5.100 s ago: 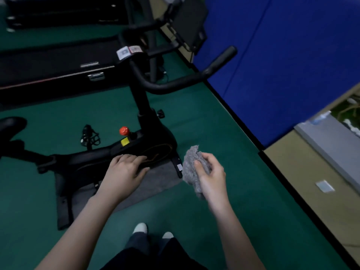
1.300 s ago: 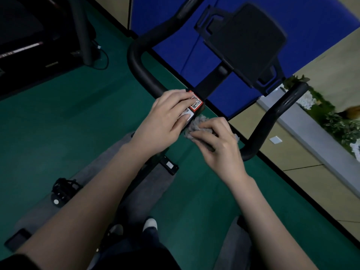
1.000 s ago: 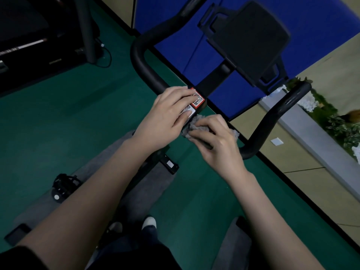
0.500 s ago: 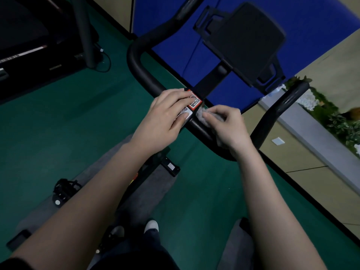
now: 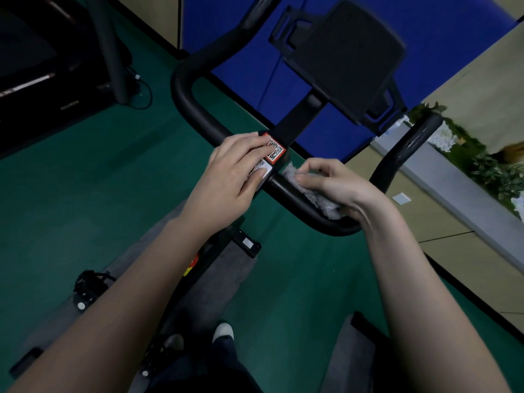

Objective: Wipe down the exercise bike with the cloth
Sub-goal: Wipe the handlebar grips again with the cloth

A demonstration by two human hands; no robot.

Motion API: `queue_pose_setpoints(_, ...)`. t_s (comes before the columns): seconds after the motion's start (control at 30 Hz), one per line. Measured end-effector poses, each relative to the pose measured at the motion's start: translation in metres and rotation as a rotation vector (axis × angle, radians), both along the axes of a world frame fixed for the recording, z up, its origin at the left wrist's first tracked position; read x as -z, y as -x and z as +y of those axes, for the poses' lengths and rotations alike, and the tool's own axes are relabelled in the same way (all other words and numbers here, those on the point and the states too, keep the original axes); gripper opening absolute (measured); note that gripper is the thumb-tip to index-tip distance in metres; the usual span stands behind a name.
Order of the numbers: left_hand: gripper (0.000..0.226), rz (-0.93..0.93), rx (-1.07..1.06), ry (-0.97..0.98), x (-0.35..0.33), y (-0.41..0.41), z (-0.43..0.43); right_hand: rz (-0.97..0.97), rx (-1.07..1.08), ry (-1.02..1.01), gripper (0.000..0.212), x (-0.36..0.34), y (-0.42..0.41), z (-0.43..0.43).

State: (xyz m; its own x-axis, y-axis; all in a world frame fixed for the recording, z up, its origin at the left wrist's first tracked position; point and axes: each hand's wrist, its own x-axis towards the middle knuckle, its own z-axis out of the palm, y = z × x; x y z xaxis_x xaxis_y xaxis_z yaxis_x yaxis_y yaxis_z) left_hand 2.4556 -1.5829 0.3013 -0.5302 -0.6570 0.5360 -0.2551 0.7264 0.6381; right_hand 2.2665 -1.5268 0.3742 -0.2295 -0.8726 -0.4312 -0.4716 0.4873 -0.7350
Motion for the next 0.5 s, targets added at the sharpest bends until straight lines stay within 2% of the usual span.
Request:
queue_pose_setpoints(0.27,0.032,0.003,-0.005,0.015,0.0,0.0,-0.002,-0.01,0.018,-0.041,0.013,0.005,-0.008,-0.008)
queue_pose_setpoints(0.43,0.032,0.008,-0.011,0.018,0.0,0.0,-0.001,0.129,-0.069,0.012,0.01,-0.004,0.007,0.014)
queue_pose_setpoints(0.5,0.032,0.012,-0.014,0.025,0.0,0.0,-0.001,0.251,-0.027,0.121,0.009,0.001,-0.002,0.018)
